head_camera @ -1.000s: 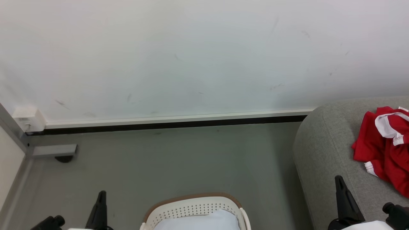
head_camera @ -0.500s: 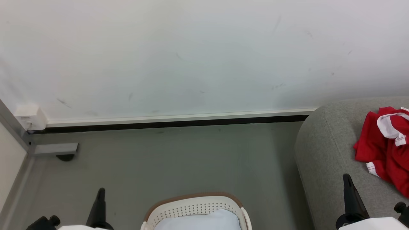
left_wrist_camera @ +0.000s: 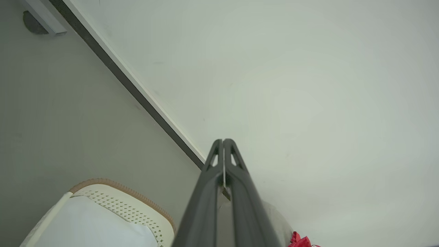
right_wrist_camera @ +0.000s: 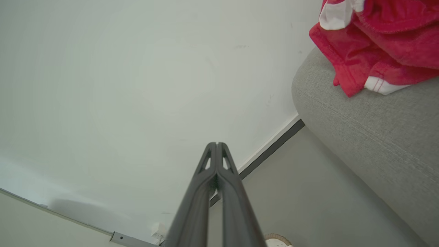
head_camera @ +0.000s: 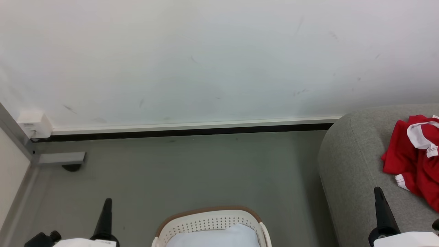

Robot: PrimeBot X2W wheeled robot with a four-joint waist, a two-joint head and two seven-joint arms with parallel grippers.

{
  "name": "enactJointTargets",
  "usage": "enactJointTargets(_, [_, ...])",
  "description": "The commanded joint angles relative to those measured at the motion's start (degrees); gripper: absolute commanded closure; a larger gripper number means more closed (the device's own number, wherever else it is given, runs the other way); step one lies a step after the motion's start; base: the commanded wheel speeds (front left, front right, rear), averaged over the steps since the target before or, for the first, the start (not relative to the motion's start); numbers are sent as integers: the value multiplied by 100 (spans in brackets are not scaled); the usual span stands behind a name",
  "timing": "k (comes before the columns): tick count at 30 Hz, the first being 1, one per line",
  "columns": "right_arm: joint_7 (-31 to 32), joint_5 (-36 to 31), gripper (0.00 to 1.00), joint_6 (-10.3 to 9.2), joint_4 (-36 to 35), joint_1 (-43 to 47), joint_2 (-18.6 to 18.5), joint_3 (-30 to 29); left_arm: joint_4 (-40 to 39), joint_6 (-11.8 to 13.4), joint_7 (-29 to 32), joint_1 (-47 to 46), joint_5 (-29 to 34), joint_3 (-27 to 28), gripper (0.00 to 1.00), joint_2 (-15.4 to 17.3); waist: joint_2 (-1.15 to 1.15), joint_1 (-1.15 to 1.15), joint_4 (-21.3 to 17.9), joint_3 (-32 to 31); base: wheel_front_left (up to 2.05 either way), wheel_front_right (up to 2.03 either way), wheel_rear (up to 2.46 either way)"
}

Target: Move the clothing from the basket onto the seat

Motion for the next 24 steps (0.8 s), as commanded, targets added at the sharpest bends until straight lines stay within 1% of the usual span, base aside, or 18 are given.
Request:
enactJointTargets(1, [46, 170, 100, -6, -27, -166, -64, -37, -84, -10, 36, -121, -155, 41, 100, 14, 0, 0, 3, 2, 0, 0, 0])
enactJointTargets(24, [398, 1440, 100, -8, 7, -212, -70, -264, -133, -14, 397, -204, -1352, 160, 100, -51, 0, 0, 61, 31, 0, 0, 0])
